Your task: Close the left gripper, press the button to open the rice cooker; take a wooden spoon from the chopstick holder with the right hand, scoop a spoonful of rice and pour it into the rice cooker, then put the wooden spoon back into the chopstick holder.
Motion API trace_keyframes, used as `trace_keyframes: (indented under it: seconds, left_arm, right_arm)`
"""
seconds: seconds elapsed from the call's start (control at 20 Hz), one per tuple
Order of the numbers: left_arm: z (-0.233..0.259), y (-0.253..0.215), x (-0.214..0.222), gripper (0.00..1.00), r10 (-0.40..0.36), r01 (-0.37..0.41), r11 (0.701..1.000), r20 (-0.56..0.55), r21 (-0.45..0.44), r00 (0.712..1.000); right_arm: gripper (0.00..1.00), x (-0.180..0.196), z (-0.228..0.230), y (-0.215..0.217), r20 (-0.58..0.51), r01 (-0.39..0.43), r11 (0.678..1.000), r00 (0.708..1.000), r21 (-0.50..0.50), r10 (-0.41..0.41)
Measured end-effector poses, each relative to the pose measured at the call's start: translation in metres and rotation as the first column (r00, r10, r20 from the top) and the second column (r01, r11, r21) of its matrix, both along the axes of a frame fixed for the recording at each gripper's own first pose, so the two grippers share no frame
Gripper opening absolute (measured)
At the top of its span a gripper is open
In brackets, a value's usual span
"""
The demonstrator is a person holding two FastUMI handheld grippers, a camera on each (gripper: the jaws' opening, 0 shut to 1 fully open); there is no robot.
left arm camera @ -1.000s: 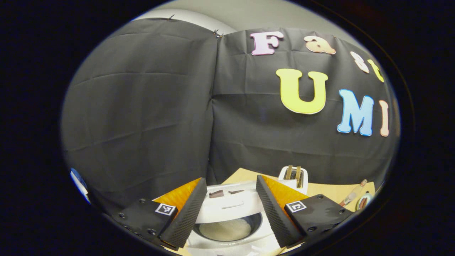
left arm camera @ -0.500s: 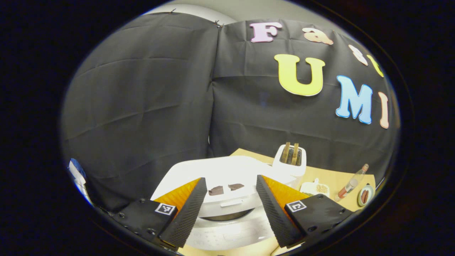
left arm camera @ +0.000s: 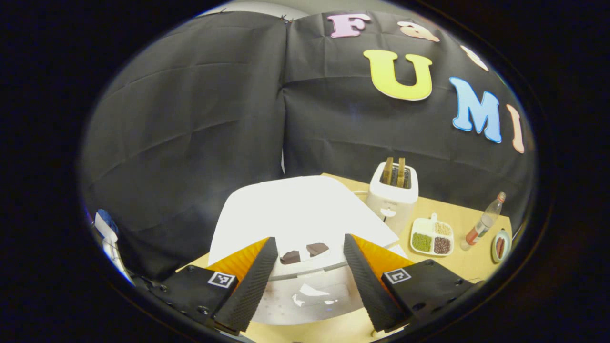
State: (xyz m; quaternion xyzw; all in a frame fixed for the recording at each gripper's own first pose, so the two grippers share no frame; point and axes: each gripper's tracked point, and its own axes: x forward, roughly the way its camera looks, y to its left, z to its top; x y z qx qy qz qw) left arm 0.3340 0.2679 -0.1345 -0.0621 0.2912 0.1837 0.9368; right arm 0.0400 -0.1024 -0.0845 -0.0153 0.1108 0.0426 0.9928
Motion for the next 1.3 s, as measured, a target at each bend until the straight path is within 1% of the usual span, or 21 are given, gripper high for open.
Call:
trace_keyframes:
  seconds: [0.2,0.35,0.45,0.5,0.55,0.65,0.7,0.75,0.8,0.9,0.95,1.0,1.05,1.1,1.15,1.25,1.3]
  left_arm:
    - [-0.006,0.003,0.001,0.98,0.009,-0.009,1.000,-0.014,-0.011,1.000]
    - [-0.011,0.004,0.002,0.98,0.044,-0.046,0.998,-0.031,-0.045,0.999]
    - [-0.011,0.005,0.003,0.99,0.054,-0.055,0.997,-0.026,-0.052,0.998]
    - [-0.011,0.005,0.003,0.99,0.027,-0.028,0.999,-0.031,-0.024,0.999]
    - [-0.009,0.003,0.006,0.99,0.003,-0.004,1.000,-0.018,-0.016,1.000]
    - [-0.005,0.000,0.006,0.98,-0.024,0.024,0.999,0.005,-0.033,1.000]
    - [0.002,-0.002,0.004,0.96,-0.024,0.026,0.998,0.041,-0.052,0.999]
    - [0.015,-0.002,0.003,0.99,-0.027,0.031,0.998,0.087,-0.051,0.996]
    - [0.031,-0.001,-0.001,0.99,-0.042,0.047,0.998,0.135,-0.034,0.990]
    - [0.064,-0.005,-0.009,0.98,-0.091,0.091,0.996,0.231,0.008,0.969]
    - [0.082,-0.009,-0.014,0.98,-0.119,0.117,0.993,0.281,0.022,0.952]
    - [0.102,-0.013,-0.021,0.98,-0.145,0.141,0.989,0.329,0.035,0.933]
    - [0.123,-0.018,-0.029,0.96,-0.174,0.168,0.985,0.375,0.049,0.910]
    - [0.143,-0.022,-0.036,0.98,-0.200,0.191,0.980,0.415,0.062,0.888]
    - [0.160,-0.029,-0.045,0.95,-0.228,0.217,0.973,0.450,0.077,0.864]
    - [0.187,-0.040,-0.065,0.98,-0.268,0.245,0.963,0.505,0.113,0.820]
    - [0.199,-0.046,-0.075,0.95,-0.287,0.258,0.957,0.526,0.131,0.801]
  right_arm:
    - [0.98,-0.002,-0.002,-0.002,-0.002,0.009,1.000,1.000,0.010,-0.009]
    - [0.98,-0.002,-0.007,0.005,-0.009,0.013,0.999,1.000,0.039,-0.012]
    - [0.98,-0.003,-0.008,0.013,-0.007,0.007,0.999,1.000,0.053,-0.007]
    - [0.98,-0.004,-0.009,0.017,-0.005,0.003,0.998,1.000,0.055,-0.003]
    - [0.98,-0.004,-0.008,0.021,-0.006,-0.004,0.998,1.000,0.055,0.005]
    - [0.98,-0.002,0.000,0.030,0.014,-0.023,0.998,1.000,0.050,0.022]
    - [0.98,0.000,0.008,0.033,0.030,-0.027,0.999,0.999,0.044,0.026]
    - [0.98,0.003,0.015,0.037,0.049,-0.031,0.999,0.998,0.040,0.029]
    - [0.98,0.005,0.022,0.042,0.066,-0.035,0.999,0.997,0.042,0.032]
    - [0.97,0.008,0.034,0.057,0.096,-0.049,0.997,0.994,0.051,0.044]
    - [0.97,0.010,0.039,0.064,0.109,-0.057,0.997,0.993,0.055,0.051]
    - [0.98,0.012,0.045,0.071,0.122,-0.065,0.996,0.991,0.055,0.058]
    - [0.98,0.014,0.051,0.078,0.135,-0.069,0.996,0.989,0.055,0.061]
    - [0.98,0.014,0.056,0.085,0.146,-0.078,0.995,0.987,0.057,0.069]
    - [0.98,0.013,0.058,0.094,0.156,-0.084,0.995,0.985,0.061,0.073]
    - [0.98,0.012,0.065,0.108,0.179,-0.093,0.993,0.981,0.070,0.079]
    - [0.98,0.012,0.067,0.114,0.188,-0.095,0.993,0.979,0.071,0.081]
